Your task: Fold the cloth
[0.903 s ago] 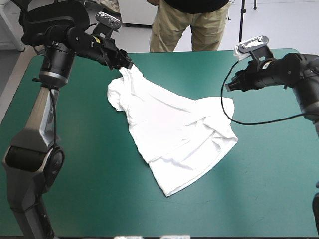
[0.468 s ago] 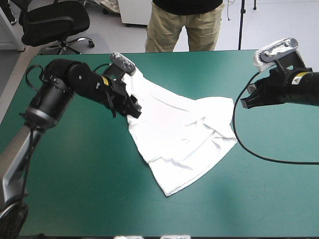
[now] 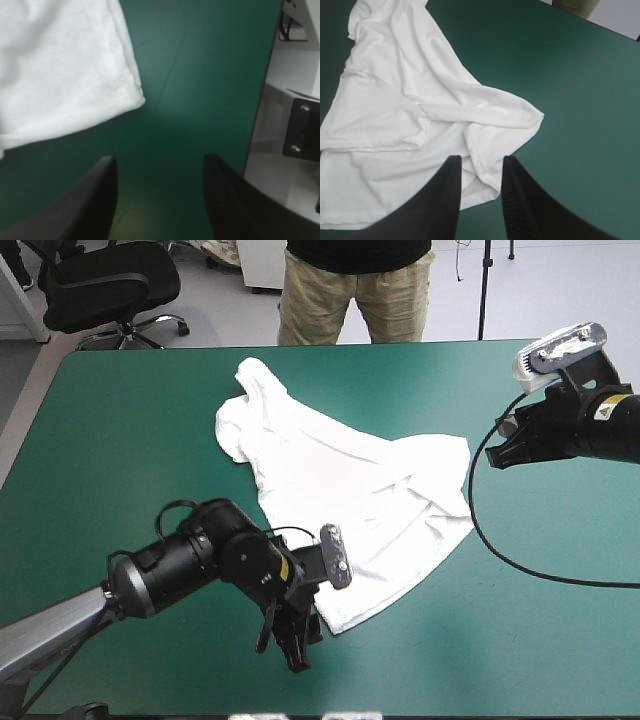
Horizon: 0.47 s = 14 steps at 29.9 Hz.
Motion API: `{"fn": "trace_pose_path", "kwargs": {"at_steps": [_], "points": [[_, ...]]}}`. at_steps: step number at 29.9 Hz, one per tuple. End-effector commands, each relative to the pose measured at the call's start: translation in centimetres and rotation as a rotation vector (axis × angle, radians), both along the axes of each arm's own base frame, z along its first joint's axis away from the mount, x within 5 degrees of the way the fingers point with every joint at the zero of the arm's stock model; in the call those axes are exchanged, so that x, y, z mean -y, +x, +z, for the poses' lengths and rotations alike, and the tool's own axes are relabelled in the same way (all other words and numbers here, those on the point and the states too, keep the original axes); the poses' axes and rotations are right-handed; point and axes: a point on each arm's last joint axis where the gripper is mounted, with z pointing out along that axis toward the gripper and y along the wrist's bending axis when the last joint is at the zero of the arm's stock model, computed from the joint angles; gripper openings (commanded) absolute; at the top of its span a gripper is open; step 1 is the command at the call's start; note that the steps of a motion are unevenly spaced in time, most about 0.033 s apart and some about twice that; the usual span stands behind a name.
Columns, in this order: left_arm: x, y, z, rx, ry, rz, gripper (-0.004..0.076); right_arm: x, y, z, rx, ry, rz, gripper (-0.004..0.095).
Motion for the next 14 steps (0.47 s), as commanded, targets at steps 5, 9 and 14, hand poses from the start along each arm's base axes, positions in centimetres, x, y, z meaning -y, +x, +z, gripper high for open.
{"fn": "trace_pose_path", "kwargs": {"at_steps": [5, 9, 14], "points": [[1.8, 0.3, -4.0, 0.101, -0.06, 0.019, 0.0379, 0.2, -0.6, 1.4, 0.084, 0.043, -0.03, 0.0266], [3.0, 1.0, -6.2, 0.075, -0.031, 0.031, 0.0379, 0.1, -0.6, 1.5, 0.083, 0.05, -0.027, 0.0266], [4.0, 1.7, -9.0, 0.038, 0.02, 0.04, 0.0379, 0.1, -0.5, 1.4, 0.082, 0.054, -0.025, 0.0266]]}}
